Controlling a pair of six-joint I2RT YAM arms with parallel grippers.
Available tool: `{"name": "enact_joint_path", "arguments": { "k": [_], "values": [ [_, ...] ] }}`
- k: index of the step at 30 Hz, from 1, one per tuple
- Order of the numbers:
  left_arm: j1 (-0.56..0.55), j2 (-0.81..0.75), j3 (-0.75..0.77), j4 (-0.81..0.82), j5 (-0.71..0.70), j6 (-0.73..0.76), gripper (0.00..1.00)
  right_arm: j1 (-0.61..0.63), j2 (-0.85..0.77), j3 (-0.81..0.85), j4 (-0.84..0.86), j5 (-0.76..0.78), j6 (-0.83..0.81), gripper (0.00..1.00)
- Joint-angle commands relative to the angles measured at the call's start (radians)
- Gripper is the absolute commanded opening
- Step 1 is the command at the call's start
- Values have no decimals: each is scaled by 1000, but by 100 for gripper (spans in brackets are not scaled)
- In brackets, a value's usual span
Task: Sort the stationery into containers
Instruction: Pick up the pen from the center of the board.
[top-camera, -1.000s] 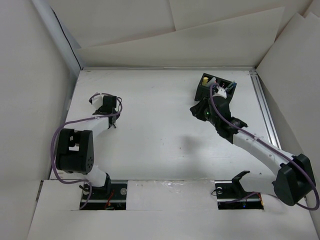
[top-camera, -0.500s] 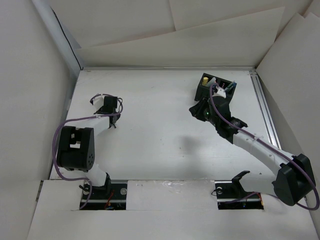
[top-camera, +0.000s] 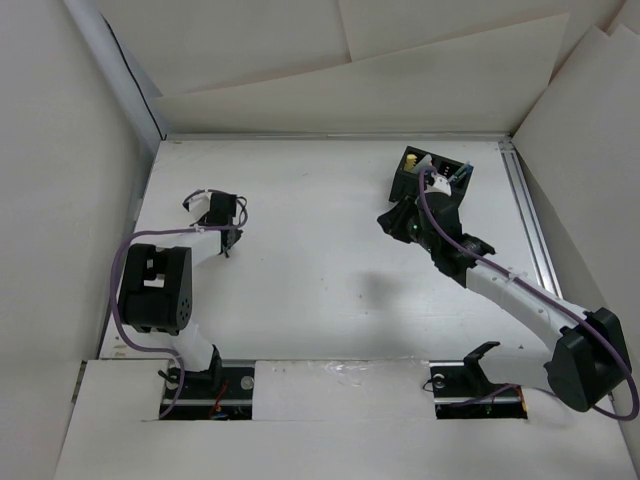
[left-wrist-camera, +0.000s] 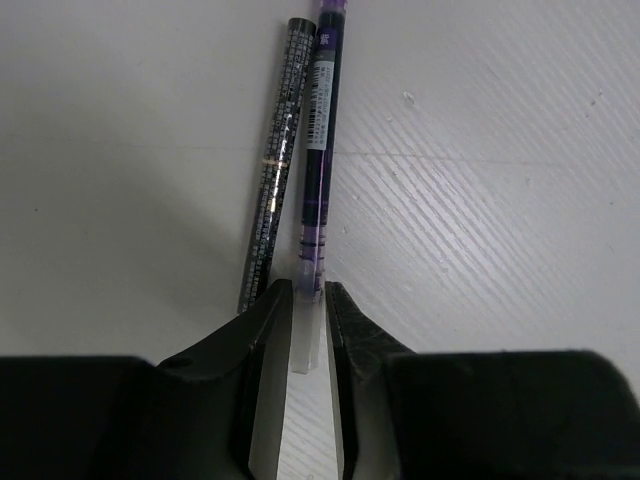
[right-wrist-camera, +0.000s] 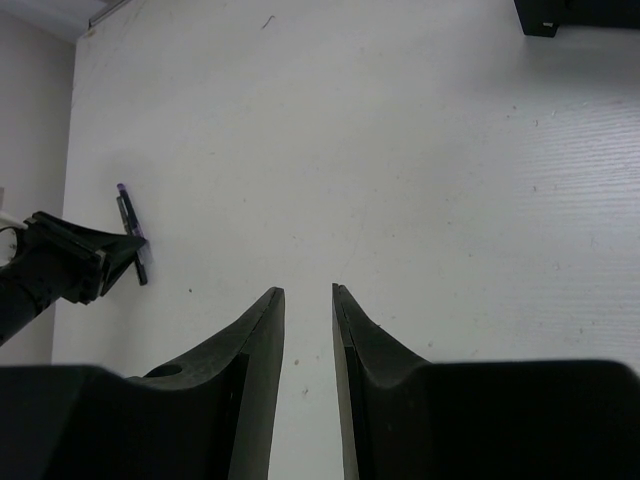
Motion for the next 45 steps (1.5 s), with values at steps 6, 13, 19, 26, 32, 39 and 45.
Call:
{"name": "enact_joint_path", "arguments": {
  "k": [6,13,19,26,32,39,45],
  "values": [
    [7,14,34,1,50,22,3,-5,-24,-7,30,-10,-9,33],
    [-5,5,15,48,110,42,0,-14,-33,-7,30,-10,-9,36],
    [-61,-49,3,103,180,61,0,-23,-48,-16,50,-19,-9,48],
    [-61,-127,-57,247,365,91,0,-54,-73,-30,70,-88,-9,59],
    [-142,-147,-104,425,593,148,0,-54,-4,-9,100,-211,-9,69],
    [-245,-98,-95,562,812,196,0,-43,73,13,198,-331,20,78],
    [-277,-61,-117,660,970,206,0,-43,131,23,269,-395,29,84]
  ]
}}
